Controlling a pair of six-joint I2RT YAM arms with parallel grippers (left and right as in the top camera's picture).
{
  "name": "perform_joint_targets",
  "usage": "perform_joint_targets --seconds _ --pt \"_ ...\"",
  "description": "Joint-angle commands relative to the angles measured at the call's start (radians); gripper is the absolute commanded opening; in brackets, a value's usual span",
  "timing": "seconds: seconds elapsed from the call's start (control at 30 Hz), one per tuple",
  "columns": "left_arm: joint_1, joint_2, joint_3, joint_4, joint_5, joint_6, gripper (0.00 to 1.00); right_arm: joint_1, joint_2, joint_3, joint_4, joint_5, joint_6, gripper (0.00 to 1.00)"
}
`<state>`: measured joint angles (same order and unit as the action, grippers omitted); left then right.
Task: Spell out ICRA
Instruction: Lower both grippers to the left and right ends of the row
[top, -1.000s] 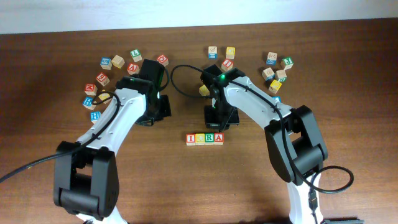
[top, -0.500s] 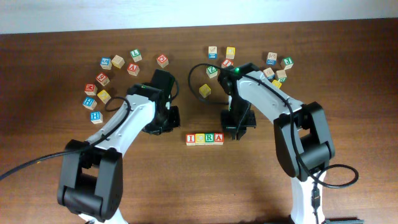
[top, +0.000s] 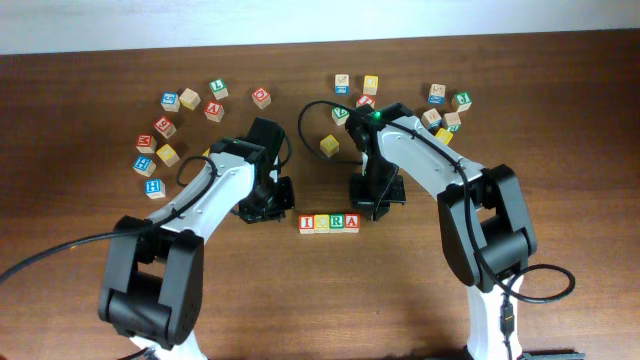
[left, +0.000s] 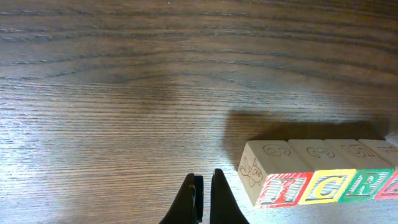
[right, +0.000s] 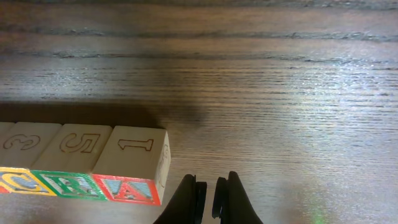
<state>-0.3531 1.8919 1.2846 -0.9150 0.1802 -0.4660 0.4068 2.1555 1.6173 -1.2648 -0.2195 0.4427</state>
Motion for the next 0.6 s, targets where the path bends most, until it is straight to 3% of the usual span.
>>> perform_joint_targets --seconds 0.0,0.57 --pt "-0.008 0.008 -0.030 0.001 0.016 -0.013 0.00 0.006 -0.004 -0.035 0.023 -0.014 0.011 0.04" --pt "-0.020 0.087 -0.038 0.046 0.120 -0.012 0.00 0.007 -0.004 -0.083 0.103 -0.103 0.011 0.04"
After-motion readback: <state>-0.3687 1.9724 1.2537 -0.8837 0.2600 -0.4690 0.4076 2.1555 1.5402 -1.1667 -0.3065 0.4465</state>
